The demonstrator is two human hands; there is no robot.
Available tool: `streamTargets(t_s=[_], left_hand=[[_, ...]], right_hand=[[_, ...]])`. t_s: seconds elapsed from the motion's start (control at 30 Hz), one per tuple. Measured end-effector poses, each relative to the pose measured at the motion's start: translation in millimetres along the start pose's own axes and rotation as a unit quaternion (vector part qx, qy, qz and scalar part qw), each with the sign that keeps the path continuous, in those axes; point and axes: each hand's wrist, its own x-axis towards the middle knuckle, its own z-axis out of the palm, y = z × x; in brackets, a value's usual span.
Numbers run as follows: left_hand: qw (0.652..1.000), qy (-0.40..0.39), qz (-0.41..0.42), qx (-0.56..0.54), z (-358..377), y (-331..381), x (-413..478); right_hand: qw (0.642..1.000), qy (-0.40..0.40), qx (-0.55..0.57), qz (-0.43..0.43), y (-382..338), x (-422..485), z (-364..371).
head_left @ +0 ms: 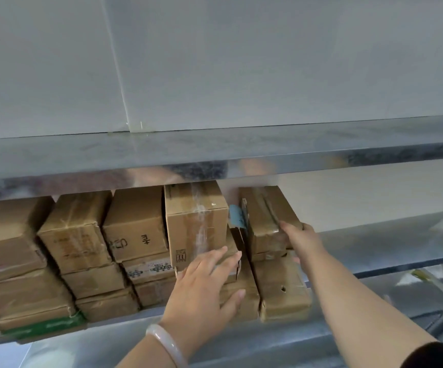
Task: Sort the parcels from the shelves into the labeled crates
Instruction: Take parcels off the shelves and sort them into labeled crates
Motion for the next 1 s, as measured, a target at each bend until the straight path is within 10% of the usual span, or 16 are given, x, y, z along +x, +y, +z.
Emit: streamTargets(t_s=[0.43,0.7,0.8,0.9,1.0], left_hand=[[0.931,-0.063,-0.053,-0.356,4,60,34],[0.682,-0.163,-0.177,-0.691,-9,111,22],[0.652,-0.140,-0.223,-0.711,-10,116,11],[0.650,-0.108,-0.217,-0.720,-15,107,5],[0.650,-0.109,-0.189,-0.728,-23,97,-3]], right_hand=[[0.951,0.156,-0.019,-0.266,35,-134,-57],[0.675,0.257,-0.309,-0.619,49,-194,-78],[0.630,0.220,-0.311,-0.677,58,-211,-72],[0.637,0.177,-0.314,-0.681,57,-229,-72],[0.722,0.150,-0.246,-0.629,49,-250,-75]])
